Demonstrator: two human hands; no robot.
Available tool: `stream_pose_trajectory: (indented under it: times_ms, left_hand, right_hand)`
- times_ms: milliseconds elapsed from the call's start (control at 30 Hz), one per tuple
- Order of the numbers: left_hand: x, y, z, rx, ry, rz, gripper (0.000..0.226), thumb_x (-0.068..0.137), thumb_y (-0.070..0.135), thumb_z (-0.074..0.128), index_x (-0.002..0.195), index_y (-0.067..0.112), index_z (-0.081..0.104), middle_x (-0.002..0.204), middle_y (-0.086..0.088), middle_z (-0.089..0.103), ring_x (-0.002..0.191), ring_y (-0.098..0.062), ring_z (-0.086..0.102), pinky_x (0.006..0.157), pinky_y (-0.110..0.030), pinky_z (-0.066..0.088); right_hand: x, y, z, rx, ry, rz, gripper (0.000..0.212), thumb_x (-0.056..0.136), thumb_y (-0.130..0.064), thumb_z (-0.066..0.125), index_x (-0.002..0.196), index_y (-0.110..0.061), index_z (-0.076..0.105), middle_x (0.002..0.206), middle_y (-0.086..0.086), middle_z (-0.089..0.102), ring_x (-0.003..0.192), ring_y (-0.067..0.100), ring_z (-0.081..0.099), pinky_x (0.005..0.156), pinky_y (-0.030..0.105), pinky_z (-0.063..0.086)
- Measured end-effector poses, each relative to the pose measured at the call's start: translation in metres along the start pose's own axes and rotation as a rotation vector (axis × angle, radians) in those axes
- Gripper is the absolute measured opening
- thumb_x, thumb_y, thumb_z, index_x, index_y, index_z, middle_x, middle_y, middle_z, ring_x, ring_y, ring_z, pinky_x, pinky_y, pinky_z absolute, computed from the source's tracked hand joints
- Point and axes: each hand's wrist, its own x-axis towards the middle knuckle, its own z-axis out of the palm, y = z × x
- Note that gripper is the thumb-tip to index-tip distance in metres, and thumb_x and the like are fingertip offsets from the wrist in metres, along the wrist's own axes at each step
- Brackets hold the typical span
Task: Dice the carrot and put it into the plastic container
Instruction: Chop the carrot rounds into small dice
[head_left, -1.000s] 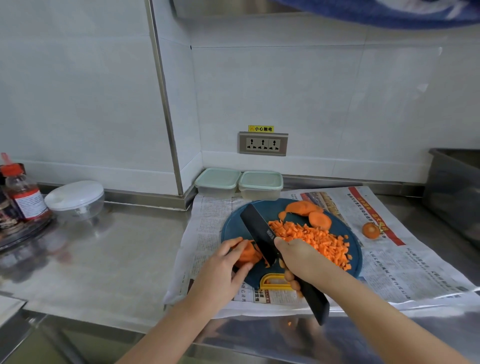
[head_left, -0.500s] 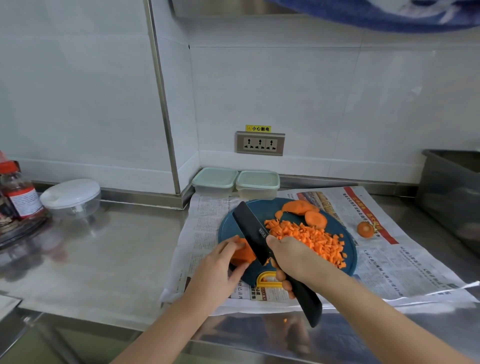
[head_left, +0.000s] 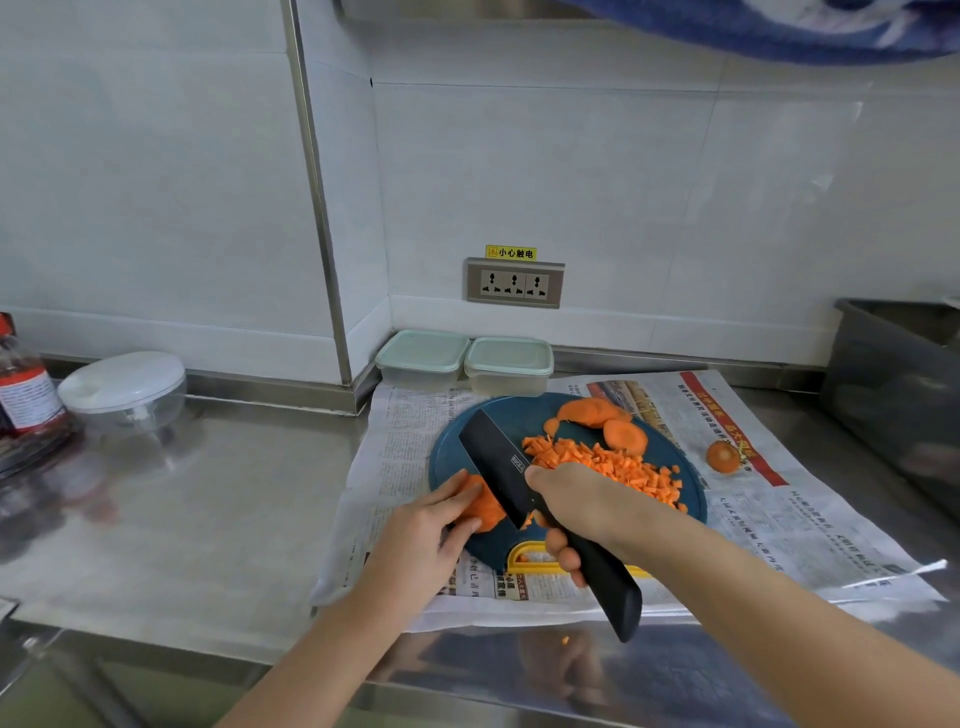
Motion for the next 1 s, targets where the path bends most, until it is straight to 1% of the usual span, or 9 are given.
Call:
stream_pose_trajectory:
  times_ms: [100, 233, 400, 500, 600, 733, 800, 900, 1000]
  left_hand:
    - [0.001, -0.002, 0.0, 0.019, -0.016, -0.004, 0.048, 0.091, 0.019, 0.062, 0.136, 0.025, 0.045, 0.136, 0.019, 0.036, 0.124, -0.006, 0.048, 0.094, 0.008, 0.017]
    - [0.002, -0.001, 0.0, 0.043, -0.026, 0.001, 0.049, 0.092, 0.019, 0.06, 0.138, 0.024, 0.043, 0.142, 0.007, 0.044, 0.123, -0.014, 0.053, 0.096, 0.001, 0.021]
    - [0.003, -0.001, 0.0, 0.039, -0.041, -0.001, 0.05, 0.094, 0.02, 0.057, 0.139, 0.025, 0.038, 0.144, 0.006, 0.043, 0.125, -0.014, 0.052, 0.097, 0.0, 0.021]
    - [0.002, -0.001, 0.001, 0.038, -0.048, -0.005, 0.052, 0.095, 0.021, 0.056, 0.14, 0.027, 0.031, 0.145, 0.006, 0.042, 0.126, -0.013, 0.05, 0.094, 0.004, 0.017]
    - [0.002, 0.001, 0.0, 0.044, -0.046, -0.004, 0.05, 0.096, 0.022, 0.054, 0.141, 0.027, 0.034, 0.146, 0.008, 0.04, 0.126, -0.012, 0.05, 0.09, 0.008, 0.015]
    - [0.001, 0.002, 0.0, 0.036, -0.042, -0.005, 0.049, 0.095, 0.02, 0.055, 0.141, 0.027, 0.038, 0.146, 0.007, 0.041, 0.125, -0.013, 0.051, 0.092, 0.004, 0.019]
    - [0.001, 0.002, 0.0, 0.036, -0.043, -0.005, 0.048, 0.096, 0.02, 0.054, 0.141, 0.028, 0.038, 0.147, 0.006, 0.04, 0.127, -0.013, 0.05, 0.091, 0.006, 0.017]
    - [0.001, 0.002, 0.0, 0.025, -0.039, -0.002, 0.047, 0.096, 0.019, 0.054, 0.14, 0.027, 0.04, 0.147, 0.006, 0.04, 0.127, -0.013, 0.049, 0.088, 0.01, 0.015]
    - [0.001, 0.003, 0.0, 0.011, -0.032, 0.004, 0.046, 0.095, 0.017, 0.055, 0.139, 0.024, 0.043, 0.146, 0.004, 0.042, 0.127, -0.012, 0.049, 0.089, 0.011, 0.016]
  right_hand:
    - [0.0, -0.005, 0.001, 0.0, -0.019, 0.027, 0.041, 0.101, -0.04, 0.032, 0.073, -0.012, 0.044, 0.042, -0.001, 0.043, 0.032, 0.012, 0.039, 0.04, 0.017, 0.038]
    - [0.004, -0.009, -0.001, 0.001, -0.041, 0.062, 0.037, 0.1, -0.035, 0.033, 0.074, -0.012, 0.045, 0.04, -0.002, 0.043, 0.031, 0.011, 0.04, 0.039, 0.015, 0.038]
    - [0.008, -0.01, -0.003, 0.034, -0.054, 0.097, 0.037, 0.1, -0.034, 0.035, 0.073, -0.012, 0.047, 0.043, -0.001, 0.044, 0.032, 0.011, 0.039, 0.038, 0.016, 0.039]
    - [0.01, -0.01, -0.002, 0.044, -0.057, 0.107, 0.039, 0.101, -0.034, 0.035, 0.071, -0.012, 0.047, 0.043, -0.001, 0.044, 0.031, 0.011, 0.039, 0.037, 0.016, 0.039]
    - [0.011, -0.009, 0.0, 0.023, -0.047, 0.109, 0.037, 0.1, -0.034, 0.035, 0.071, -0.013, 0.046, 0.044, -0.001, 0.043, 0.033, 0.011, 0.039, 0.038, 0.016, 0.039]
    - [0.015, -0.003, 0.006, 0.039, -0.047, 0.054, 0.038, 0.102, -0.031, 0.034, 0.07, -0.012, 0.044, 0.041, 0.0, 0.045, 0.029, 0.011, 0.04, 0.035, 0.014, 0.038]
    - [0.018, -0.001, 0.008, 0.034, -0.053, 0.01, 0.036, 0.102, -0.026, 0.034, 0.071, -0.012, 0.043, 0.043, 0.002, 0.046, 0.028, 0.012, 0.041, 0.033, 0.014, 0.037]
    - [0.019, 0.001, 0.008, 0.118, -0.088, 0.05, 0.037, 0.102, -0.028, 0.036, 0.071, -0.01, 0.045, 0.038, 0.001, 0.047, 0.027, 0.012, 0.043, 0.033, 0.014, 0.039]
    - [0.025, 0.003, 0.008, 0.178, -0.118, 0.057, 0.037, 0.102, -0.029, 0.037, 0.072, -0.01, 0.046, 0.038, 0.001, 0.048, 0.027, 0.012, 0.043, 0.033, 0.015, 0.039]
